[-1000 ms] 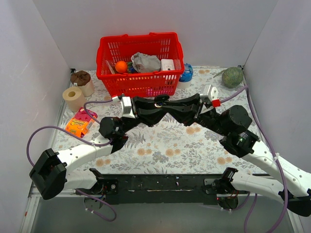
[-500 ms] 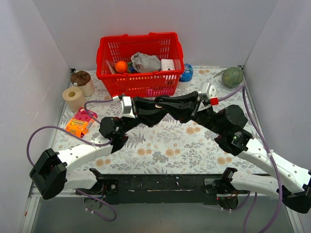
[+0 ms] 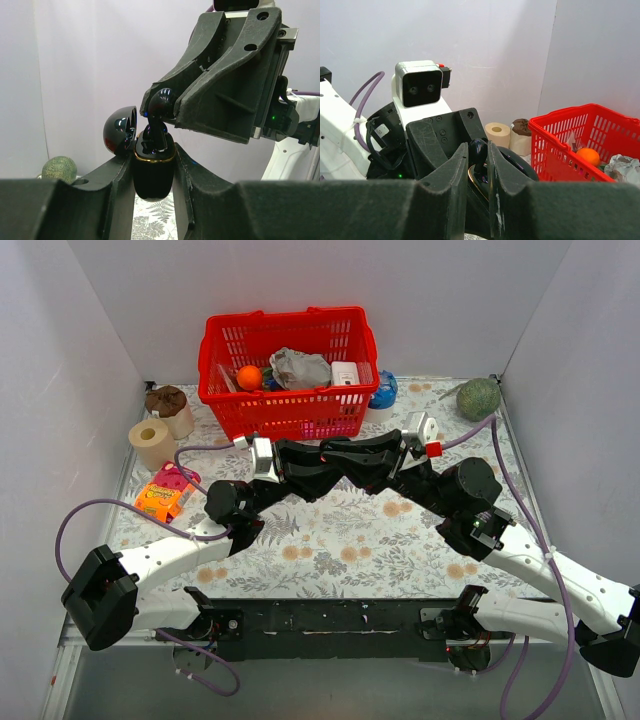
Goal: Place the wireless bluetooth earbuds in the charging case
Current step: Place the earbud in the charging case.
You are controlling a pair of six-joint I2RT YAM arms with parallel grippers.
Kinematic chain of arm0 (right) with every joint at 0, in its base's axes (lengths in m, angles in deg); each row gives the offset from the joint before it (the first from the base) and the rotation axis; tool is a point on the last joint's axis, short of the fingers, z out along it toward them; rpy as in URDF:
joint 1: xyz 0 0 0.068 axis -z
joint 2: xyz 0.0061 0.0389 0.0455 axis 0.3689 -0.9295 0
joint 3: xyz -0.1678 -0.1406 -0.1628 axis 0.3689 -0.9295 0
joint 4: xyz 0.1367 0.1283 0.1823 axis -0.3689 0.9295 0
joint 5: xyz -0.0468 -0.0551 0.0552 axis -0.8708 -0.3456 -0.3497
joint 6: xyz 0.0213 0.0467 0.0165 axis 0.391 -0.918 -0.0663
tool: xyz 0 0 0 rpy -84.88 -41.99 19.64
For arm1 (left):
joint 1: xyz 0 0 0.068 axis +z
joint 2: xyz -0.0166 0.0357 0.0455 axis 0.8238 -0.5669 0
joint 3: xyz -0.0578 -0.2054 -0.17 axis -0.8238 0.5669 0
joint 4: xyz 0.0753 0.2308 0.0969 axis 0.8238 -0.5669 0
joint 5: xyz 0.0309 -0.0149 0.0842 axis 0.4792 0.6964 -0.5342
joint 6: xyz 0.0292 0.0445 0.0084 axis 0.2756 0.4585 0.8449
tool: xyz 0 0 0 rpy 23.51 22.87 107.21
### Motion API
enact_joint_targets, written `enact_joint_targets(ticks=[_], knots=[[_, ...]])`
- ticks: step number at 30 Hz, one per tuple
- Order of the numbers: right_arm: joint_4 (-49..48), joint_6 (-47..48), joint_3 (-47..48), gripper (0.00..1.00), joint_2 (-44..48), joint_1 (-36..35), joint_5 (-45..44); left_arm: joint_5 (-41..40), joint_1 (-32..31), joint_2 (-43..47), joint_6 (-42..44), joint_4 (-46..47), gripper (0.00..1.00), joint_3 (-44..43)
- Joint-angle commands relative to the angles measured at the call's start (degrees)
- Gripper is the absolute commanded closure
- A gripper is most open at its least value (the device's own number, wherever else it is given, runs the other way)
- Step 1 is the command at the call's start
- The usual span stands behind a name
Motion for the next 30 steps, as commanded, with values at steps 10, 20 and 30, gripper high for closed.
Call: enact_joint_targets(ticks=[10,20,30], knots=[[-0.2,3.2,-1.2,0.99,0.5,-0.7,-4.6,-1.4,-0.2,1.8,-1.1,0.2,1.0,-2.3],[1.5,4.1,-0.2,0.99,-0.5,-1.2,-5.2,-2.5,-0.2,2.0,-2.8,-5.4,1.0,-5.5],[3.0,6.5,-0.2,0.99,-0.3,-1.6,-7.1,-3.0,-0.2,2.5,-3.7,-7.2,1.0,-6.9]])
